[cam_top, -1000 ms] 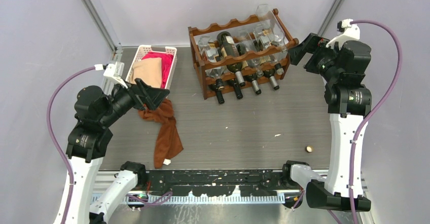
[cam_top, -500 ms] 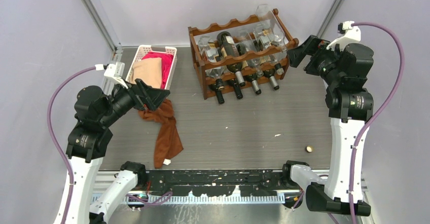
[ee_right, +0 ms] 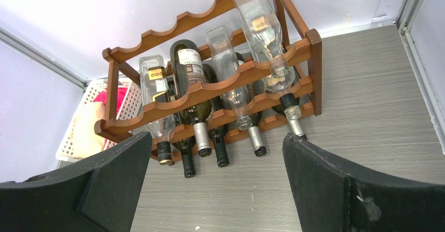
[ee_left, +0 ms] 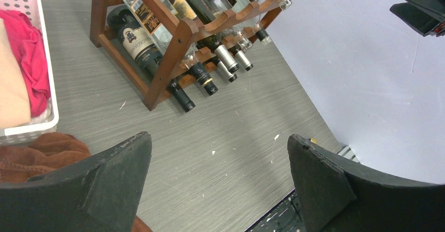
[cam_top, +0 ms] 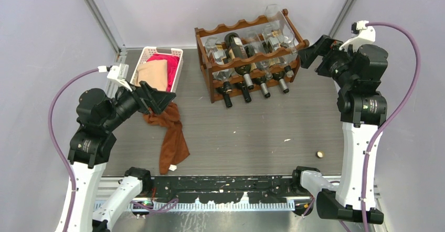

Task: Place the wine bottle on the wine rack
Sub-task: Reset both arms

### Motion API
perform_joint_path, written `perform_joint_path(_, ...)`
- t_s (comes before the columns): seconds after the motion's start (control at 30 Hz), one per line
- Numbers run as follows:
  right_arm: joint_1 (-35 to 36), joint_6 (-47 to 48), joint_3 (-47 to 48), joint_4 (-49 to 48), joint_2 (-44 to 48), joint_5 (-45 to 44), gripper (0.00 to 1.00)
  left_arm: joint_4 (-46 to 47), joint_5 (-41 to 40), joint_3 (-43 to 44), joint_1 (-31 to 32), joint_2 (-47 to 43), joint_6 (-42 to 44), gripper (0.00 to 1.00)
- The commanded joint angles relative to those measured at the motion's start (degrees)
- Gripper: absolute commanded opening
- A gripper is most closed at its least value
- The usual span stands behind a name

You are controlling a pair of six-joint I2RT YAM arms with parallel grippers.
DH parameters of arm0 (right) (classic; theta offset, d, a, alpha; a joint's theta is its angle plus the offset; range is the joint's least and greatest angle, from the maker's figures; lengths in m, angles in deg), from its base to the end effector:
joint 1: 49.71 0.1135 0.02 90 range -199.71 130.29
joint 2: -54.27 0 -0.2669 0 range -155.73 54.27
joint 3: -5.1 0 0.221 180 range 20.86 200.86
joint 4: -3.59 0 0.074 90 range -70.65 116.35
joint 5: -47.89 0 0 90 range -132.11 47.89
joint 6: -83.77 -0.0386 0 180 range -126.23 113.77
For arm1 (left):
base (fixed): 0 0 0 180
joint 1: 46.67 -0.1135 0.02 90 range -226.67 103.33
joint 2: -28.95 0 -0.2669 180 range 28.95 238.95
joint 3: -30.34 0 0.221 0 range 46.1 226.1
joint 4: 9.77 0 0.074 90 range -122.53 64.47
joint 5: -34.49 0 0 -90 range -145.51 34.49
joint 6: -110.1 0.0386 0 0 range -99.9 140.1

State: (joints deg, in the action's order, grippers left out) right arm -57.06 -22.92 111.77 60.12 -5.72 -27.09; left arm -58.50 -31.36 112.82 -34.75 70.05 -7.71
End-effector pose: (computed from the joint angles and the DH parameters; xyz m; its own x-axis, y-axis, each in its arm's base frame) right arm 0.1478 -0.0090 0.4864 -0.1998 0.3054 -0.9310 -0.0755 0.9425 0.3254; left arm 0.0878 -0.0347 0.4211 -0.3839 -0.3541 -0.8528 0.4595 0.7279 -0.5090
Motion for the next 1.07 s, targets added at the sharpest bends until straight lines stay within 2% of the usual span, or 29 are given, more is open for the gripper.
perform_joint_path(0.0, -0.2, -0.1, 3.0, -4.0, 0.5, -0.5, 1.00, 3.0, 1.5, 3.2, -0.2, 0.3, 1.0, 1.00)
perform_joint_path(1.03, -0.2, 5.3, 2.8, -4.2, 0.4, -4.1, 1.00, 4.7, 2.0, 4.9, -0.2, 2.3, 0.6, 1.00)
